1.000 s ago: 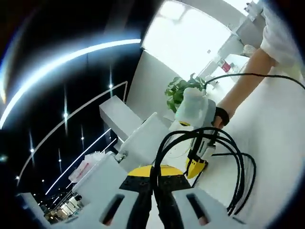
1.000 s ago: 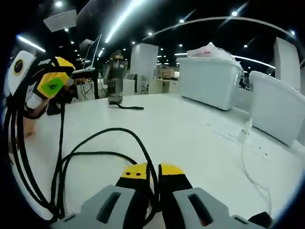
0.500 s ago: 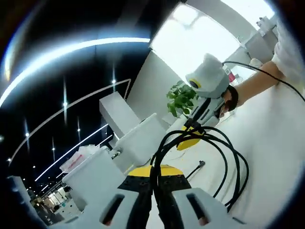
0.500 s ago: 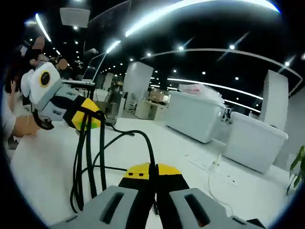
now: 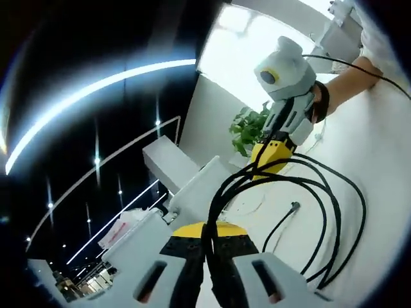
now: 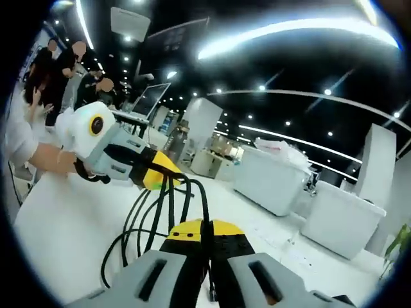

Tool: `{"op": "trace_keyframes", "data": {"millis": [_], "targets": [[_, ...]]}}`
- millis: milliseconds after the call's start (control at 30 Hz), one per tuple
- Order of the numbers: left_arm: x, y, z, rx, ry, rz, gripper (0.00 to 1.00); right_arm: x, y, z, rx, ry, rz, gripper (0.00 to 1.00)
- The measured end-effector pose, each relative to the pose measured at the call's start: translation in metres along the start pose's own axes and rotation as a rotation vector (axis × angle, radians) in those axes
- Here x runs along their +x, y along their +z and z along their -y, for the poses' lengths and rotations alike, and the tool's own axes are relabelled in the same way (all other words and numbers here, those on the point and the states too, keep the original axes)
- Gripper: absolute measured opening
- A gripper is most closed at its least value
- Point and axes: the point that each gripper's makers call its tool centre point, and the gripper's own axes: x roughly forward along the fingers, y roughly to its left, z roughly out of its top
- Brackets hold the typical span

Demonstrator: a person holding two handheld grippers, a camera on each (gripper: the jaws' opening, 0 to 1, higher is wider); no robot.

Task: Coil the Type-C to USB data cable on the desktop and secure it with Velcro straps.

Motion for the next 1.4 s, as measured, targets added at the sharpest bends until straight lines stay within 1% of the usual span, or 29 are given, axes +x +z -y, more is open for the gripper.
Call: {"op": "trace_keyframes", "data": {"millis": [133,233,300,333,367,467,500,567,633,667,733,800,833,867,900,933,967,1000,1033,1067,1100,1167,1200,1233,1267,1300,1333,1400], "targets": [[0.0,-0.002,0.0,-0.056,-0.014,0.008,0.09,-0.002,0.01,-0.008,0.0,0.068,0.055,0.02],[0.0,-0.002,0.001,-0.065,-0.018,0.01,0.09,-0.005,0.014,-0.013,0.012,0.123,0.076,0.02],[0.0,-0.001,0.002,-0.062,-0.022,0.016,0.1,-0.006,0.018,-0.021,0.026,0.177,0.102,0.02],[0.0,0.0,0.002,-0.058,-0.022,0.019,0.1,-0.007,0.019,-0.021,0.033,0.182,0.106,0.02],[0.0,0.001,0.003,-0.053,-0.024,0.02,0.1,-0.007,0.021,-0.024,0.044,0.205,0.118,0.02],[0.0,0.004,0.006,-0.035,-0.035,0.027,0.07,-0.007,0.02,-0.026,0.053,0.224,0.116,0.02],[0.001,0.003,0.007,-0.014,-0.037,0.016,0.07,-0.006,0.019,-0.026,0.05,0.226,0.114,0.02],[0.001,-0.001,0.007,0.008,-0.037,-0.012,0.06,-0.005,0.015,-0.026,0.061,0.226,0.107,0.02],[0.001,-0.003,0.005,-0.004,-0.042,-0.025,0.05,-0.002,0.014,-0.02,0.095,0.178,0.119,0.03],[0.001,-0.004,0.005,-0.022,-0.045,-0.031,0.05,-0.002,0.014,-0.018,0.129,0.17,0.125,0.03],[0.0,-0.006,0.002,-0.052,-0.052,-0.045,0.04,-0.002,0.014,-0.013,0.232,0.167,0.129,0.07],[0.0,-0.009,0.0,-0.061,-0.054,-0.065,0.04,-0.003,0.018,-0.002,0.303,0.141,0.165,0.1],[0.0,-0.01,-0.002,-0.063,-0.053,-0.078,0.04,-0.005,0.021,0.005,0.357,0.122,0.191,0.1],[-0.001,-0.012,-0.004,-0.062,-0.048,-0.092,0.04,-0.006,0.02,0.017,0.392,0.081,0.206,0.1],[-0.001,-0.013,-0.005,-0.062,-0.045,-0.097,0.04,-0.007,0.017,0.028,0.422,0.043,0.202,0.1],[-0.002,-0.013,-0.007,-0.062,-0.038,-0.1,0.04,-0.008,0.011,0.037,0.436,0.016,0.192,0.1],[-0.003,-0.013,-0.009,-0.061,-0.032,-0.1,0.04,-0.008,-0.003,0.046,0.433,-0.03,0.147,0.1],[-0.004,-0.012,-0.01,-0.062,-0.029,-0.099,0.04,-0.006,-0.018,0.047,0.388,-0.042,0.079,0.1],[-0.005,-0.01,-0.011,-0.061,-0.026,-0.093,0.04,-0.004,-0.031,0.045,0.352,-0.04,0.031,0.1],[-0.005,-0.008,-0.012,-0.058,-0.022,-0.088,0.04,0.0,-0.043,0.04,0.353,-0.029,-0.006,0.11],[-0.006,-0.005,-0.012,-0.054,-0.02,-0.084,0.04,0.005,-0.054,0.033,0.364,-0.01,-0.043,0.14],[-0.007,-0.001,-0.012,-0.041,-0.019,-0.072,0.04,0.013,-0.07,0.019,0.381,0.037,-0.1,0.21],[-0.007,0.002,-0.011,-0.036,-0.019,-0.065,0.04,0.018,-0.079,0.011,0.368,0.063,-0.131,0.23],[-0.008,0.004,-0.011,-0.032,-0.019,-0.06,0.04,0.022,-0.087,0.005,0.34,0.073,-0.165,0.23],[-0.008,0.006,-0.011,-0.027,-0.019,-0.055,0.04,0.028,-0.097,0.0,0.291,0.08,-0.202,0.23],[-0.008,0.008,-0.011,-0.024,-0.018,-0.051,0.04,0.031,-0.101,-0.004,0.268,0.089,-0.22,0.23],[-0.009,0.011,-0.01,-0.016,-0.018,-0.045,0.04,0.036,-0.109,-0.008,0.231,0.1,-0.255,0.23],[-0.01,0.015,-0.01,-0.011,-0.019,-0.034,0.04,0.044,-0.112,-0.016,0.227,0.113,-0.267,0.22]]}}
